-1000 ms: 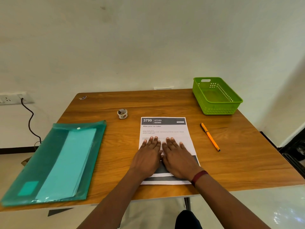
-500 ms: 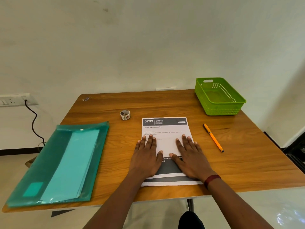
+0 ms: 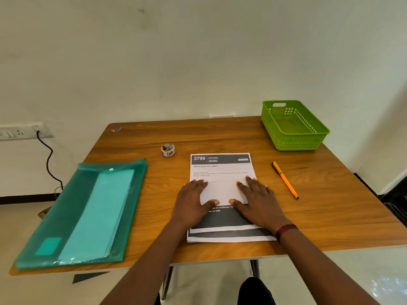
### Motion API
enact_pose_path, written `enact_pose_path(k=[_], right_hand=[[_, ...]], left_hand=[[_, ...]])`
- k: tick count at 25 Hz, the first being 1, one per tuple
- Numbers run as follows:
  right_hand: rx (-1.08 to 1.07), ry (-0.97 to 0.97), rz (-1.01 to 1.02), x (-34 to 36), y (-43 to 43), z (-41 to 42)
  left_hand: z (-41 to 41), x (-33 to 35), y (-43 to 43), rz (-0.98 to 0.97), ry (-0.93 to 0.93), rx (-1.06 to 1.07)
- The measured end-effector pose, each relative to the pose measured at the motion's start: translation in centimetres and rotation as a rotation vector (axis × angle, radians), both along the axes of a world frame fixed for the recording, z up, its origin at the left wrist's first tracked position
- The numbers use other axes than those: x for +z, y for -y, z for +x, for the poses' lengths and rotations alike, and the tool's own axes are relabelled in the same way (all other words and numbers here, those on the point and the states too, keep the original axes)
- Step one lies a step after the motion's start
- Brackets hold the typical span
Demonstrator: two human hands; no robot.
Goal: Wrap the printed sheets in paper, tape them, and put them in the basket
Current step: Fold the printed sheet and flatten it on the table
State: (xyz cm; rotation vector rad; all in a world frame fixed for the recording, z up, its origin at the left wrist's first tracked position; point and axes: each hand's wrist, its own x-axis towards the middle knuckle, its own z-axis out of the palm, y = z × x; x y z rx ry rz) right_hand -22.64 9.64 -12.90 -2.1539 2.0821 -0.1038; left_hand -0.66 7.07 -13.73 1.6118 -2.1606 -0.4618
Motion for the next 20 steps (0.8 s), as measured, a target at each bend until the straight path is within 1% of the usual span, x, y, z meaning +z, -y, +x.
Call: enact_pose_path(k=[4,6,9,13,16,18,20], right_hand=[[0.005,-0.105,0.052,2.1,1.3,0.1],[0.022,-0.117,0.077,2.7,2.0,0.2],[0.042,-0.103,0.074,2.9,2.7,-0.2],[0.077,-0.136,0.04,3.2,3.1,-0.2],[0.07,-0.114,-0.022,3.3,2.8,-0.1],[0.067,-0.089,-0.118,3.2,2.0,0.1],[0.076,-0.072,-0.241,2.6,1.0,0.1]], left_hand=[[0.1,0.2,0.4,0.035,-0.007,-0.013],[0.0,0.4,0.5,0.049,0.01,-0.028],[-0.5,0.9,0.8,0.077,0.087,-0.055],[-0.7,1.3,1.3,0.07,0.166,-0.056],[-0.8,1.8,0.9,-0.035,0.222,-0.055],[-0.7,2.0,0.1,-0.169,0.236,-0.072],[-0.5,1.7,-0.4,-0.289,0.199,-0.084]])
